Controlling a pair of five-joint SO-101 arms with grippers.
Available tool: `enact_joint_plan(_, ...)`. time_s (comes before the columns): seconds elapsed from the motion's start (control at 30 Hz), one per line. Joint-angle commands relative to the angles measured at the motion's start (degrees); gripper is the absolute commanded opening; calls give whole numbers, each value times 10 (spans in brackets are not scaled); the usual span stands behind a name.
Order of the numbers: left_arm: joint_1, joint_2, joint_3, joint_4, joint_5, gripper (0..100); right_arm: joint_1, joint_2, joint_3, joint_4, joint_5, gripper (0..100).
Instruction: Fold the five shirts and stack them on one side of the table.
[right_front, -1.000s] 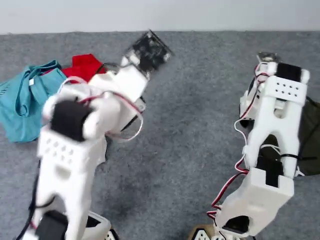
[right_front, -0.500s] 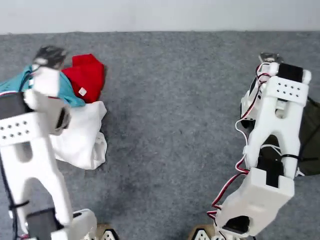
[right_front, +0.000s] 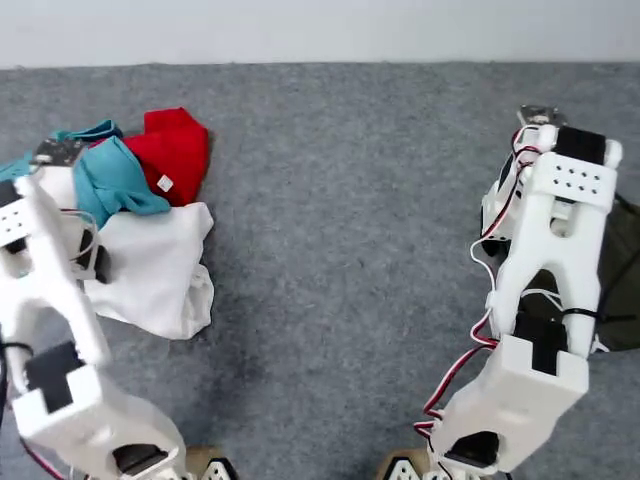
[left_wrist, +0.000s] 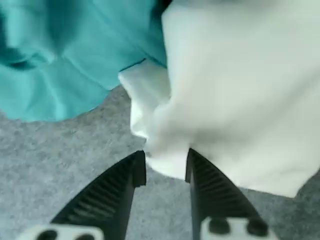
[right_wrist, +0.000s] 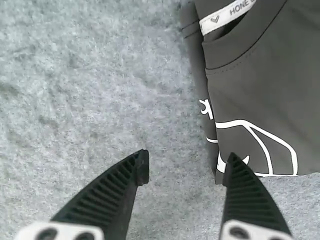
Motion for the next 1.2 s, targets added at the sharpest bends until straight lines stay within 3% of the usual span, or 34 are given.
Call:
enact_joint_plan(0.0,24,27,-1,-52,11,145,3,-28,3,19,2,245)
enact_joint_plan(0.2,43,84,-1,-163,140,144,3,-32,42,8,2,245)
enact_joint_plan(0.3,64,88,-1,-164,143,94,3,-33,56,3,2,245)
enact_joint_plan(0.37,89,88,-4,-147,120,13,3,-33,59,3,2,245)
enact_joint_plan(0.7,212,25,-182,120,78,12,3,-33,59,3,3,245)
enact_joint_plan(0.87,290,-91,-204,126,80,12,7,-33,59,3,3,245)
enact_joint_plan(1.17,529,-363,-203,125,76,12,7,-33,60,3,2,245)
